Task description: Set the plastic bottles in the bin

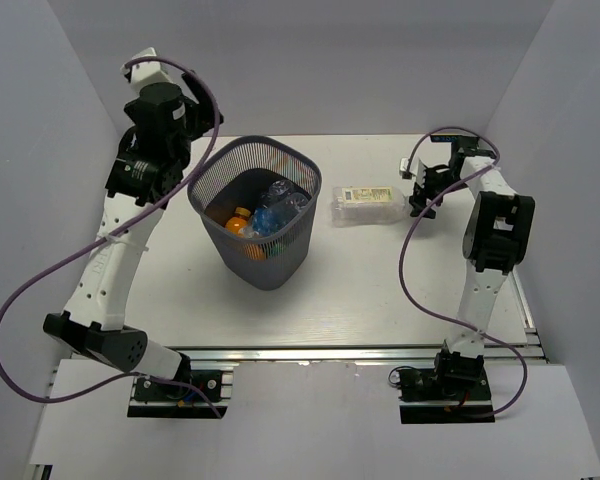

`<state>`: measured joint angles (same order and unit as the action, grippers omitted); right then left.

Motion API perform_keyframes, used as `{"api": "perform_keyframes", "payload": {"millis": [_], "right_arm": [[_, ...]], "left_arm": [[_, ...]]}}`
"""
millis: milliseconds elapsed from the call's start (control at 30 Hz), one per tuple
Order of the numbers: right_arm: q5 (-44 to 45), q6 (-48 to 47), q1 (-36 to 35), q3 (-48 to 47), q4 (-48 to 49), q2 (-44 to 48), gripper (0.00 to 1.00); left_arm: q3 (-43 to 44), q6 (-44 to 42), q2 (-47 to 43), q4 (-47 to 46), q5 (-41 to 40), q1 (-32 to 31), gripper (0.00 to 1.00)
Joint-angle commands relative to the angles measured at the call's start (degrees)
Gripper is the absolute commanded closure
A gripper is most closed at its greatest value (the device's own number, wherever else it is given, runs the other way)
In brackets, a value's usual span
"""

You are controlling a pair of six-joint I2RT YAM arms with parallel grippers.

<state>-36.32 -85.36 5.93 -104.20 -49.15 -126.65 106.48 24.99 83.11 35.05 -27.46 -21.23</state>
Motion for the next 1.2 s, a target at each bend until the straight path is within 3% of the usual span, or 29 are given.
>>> {"api": "perform_keyframes", "payload": {"millis": [0, 33, 367, 467, 500, 567, 600, 700, 867, 967, 1033, 1067, 1167], "right_arm": [[-0.1, -1.8, -0.8, -4.3, 0.1, -1.4, 0.11], [-0.1, -3.0, -1.3, -4.5, -0.1, -2.4, 0.11], [0.2, -5.9, -4.7, -7.2, -3.0, -8.5, 0.12], [0.0, -4.9, -5.1, -6.3, -4.0, -8.1, 0.27], [0.2, -3.0, -5.1, -5.8, -2.8, -7.7, 0.45], [0.7, -1.8, -5.2, -4.5, -2.3, -5.8, 0.62], [0.8, -1.6, -5.1, -4.2, -2.3, -5.2, 0.76], [0.2, -2.0, -5.2, -2.2, -2.9, -1.9, 0.87], [-0.7, -0.7, -5.2, 4.3, 0.6, 6.9, 0.96], [0.6, 7.2, -5.2, 8.3, 9.1, 15.3, 0.95], [2.6, 16.9, -5.4, 11.0, 18.0, 23.1, 0.98], [4.1, 26.2, -5.4, 13.1, 26.4, 25.8, 0.99], [9.8, 40.4, -5.5, 13.9, 36.2, 33.9, 0.99]], "left_arm": [[-1.0, 1.1, -1.6, 6.1, -5.1, 3.3, 0.02], [-0.9, 1.4, -1.5, 6.0, -8.1, 3.7, 0.02], [-4.3, 1.9, 0.2, 2.7, -6.7, 7.6, 0.02], [-6.0, 2.2, 0.5, 1.8, -6.9, 8.2, 0.02], [-6.8, 2.4, 0.0, 1.3, -6.7, 8.4, 0.02], [-8.3, 3.1, -0.7, 0.4, -6.5, 8.8, 0.02], [-9.8, 3.5, -1.0, 0.0, -6.5, 9.0, 0.02], [-13.4, 4.6, -2.8, -1.6, -6.4, 9.4, 0.02], [-19.4, 8.0, -6.0, -2.3, -6.1, 9.8, 0.02], [-21.0, 9.7, -7.3, 0.0, -6.5, 11.4, 0.02], [-21.7, 10.7, -8.1, 0.8, -5.5, 13.6, 0.02], [-22.1, 10.8, -9.0, 1.3, -4.7, 14.5, 0.02], [-25.1, 11.9, -11.0, 1.2, -2.1, 17.8, 0.02]]}}
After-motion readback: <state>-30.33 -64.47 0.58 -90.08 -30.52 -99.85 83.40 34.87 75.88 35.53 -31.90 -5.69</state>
